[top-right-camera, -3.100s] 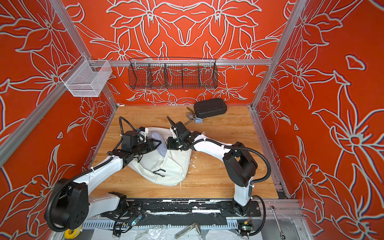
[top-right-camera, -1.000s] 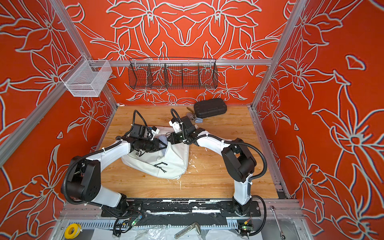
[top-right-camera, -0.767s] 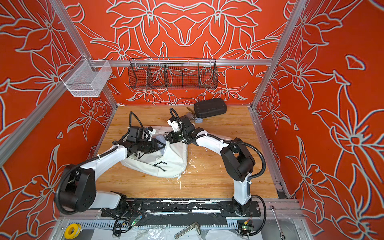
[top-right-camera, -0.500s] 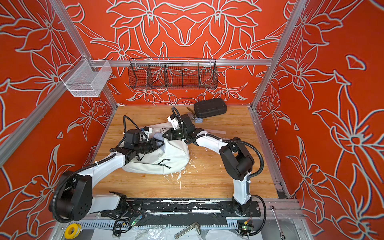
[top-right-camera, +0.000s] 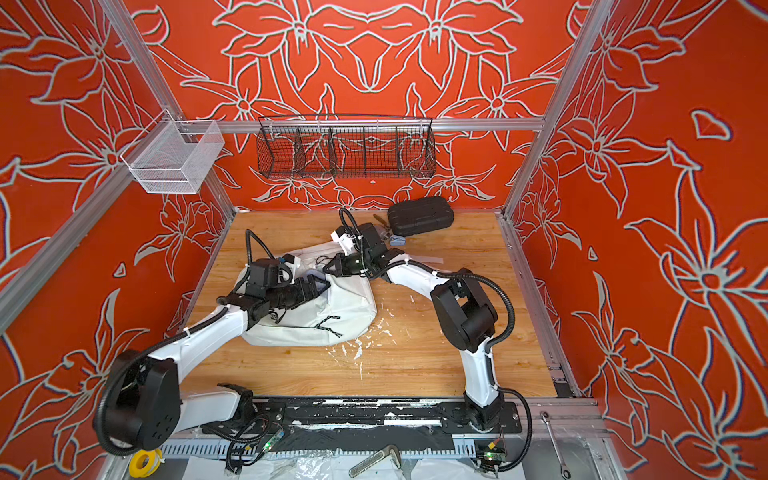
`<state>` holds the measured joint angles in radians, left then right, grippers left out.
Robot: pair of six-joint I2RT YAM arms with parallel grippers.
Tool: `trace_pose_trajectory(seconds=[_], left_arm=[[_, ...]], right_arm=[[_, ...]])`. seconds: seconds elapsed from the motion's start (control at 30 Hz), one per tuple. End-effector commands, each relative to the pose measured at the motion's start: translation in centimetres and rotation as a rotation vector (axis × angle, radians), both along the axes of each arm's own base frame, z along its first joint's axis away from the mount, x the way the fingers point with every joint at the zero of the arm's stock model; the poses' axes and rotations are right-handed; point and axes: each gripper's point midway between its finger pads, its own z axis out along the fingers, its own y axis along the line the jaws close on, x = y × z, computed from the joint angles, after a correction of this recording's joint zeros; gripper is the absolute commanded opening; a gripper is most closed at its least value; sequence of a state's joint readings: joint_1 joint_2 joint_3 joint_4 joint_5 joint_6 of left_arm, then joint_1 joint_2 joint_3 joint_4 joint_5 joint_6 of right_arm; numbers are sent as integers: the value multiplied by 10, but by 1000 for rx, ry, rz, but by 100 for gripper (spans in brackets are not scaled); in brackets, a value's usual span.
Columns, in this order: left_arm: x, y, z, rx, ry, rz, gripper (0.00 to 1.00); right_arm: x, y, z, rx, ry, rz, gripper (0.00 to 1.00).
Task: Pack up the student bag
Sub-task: 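Push the pouch into the front pocket with right while left holds it open, then open the right gripper and release the pouch inside the pocket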
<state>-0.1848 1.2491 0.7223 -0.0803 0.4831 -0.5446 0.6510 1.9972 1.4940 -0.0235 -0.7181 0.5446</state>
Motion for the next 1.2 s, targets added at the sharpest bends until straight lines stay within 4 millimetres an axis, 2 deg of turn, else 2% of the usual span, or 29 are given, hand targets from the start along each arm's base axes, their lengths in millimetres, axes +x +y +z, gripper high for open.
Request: trace_pose_trajectory(seconds=[0.0,0.1,0.27,0.43,0.5,0.63,0.7,0.77,0.83,0.87,1.03,1.17], left_arm=[[2,16,13,104,-28,5,97],[1,18,11,119,-17,10,98],[2,26,-5,129,42,32,87],[1,23,-14,107,76,12,75],[2,19,-14,85,67,3,64],[8,11,-13,40,52,-22,33],[11,5,-8,12,36,-44,26],[14,0,-2,-19,20,-63,12],[14,-4,-2,-37,42,-83,3],[13,-6,-5,-42,59,-97,0],[10,-12,-21,-57,129,-135,0],[22,-12,-13,-59,95,-117,1]], right_arm=[[0,-4,14,-13,-44,41,0],[1,-1,15,-8,-32,50,0],[3,5,20,22,-16,61,0],[4,6,27,37,-17,65,0],[4,7,29,47,-13,70,0],[3,11,33,72,-11,82,0],[3,11,33,74,-18,83,0],[4,12,32,74,-21,81,0],[7,14,34,82,-39,74,0],[8,15,37,90,-51,73,0],[9,28,53,130,-114,92,0],[-5,40,47,126,-77,164,0]])
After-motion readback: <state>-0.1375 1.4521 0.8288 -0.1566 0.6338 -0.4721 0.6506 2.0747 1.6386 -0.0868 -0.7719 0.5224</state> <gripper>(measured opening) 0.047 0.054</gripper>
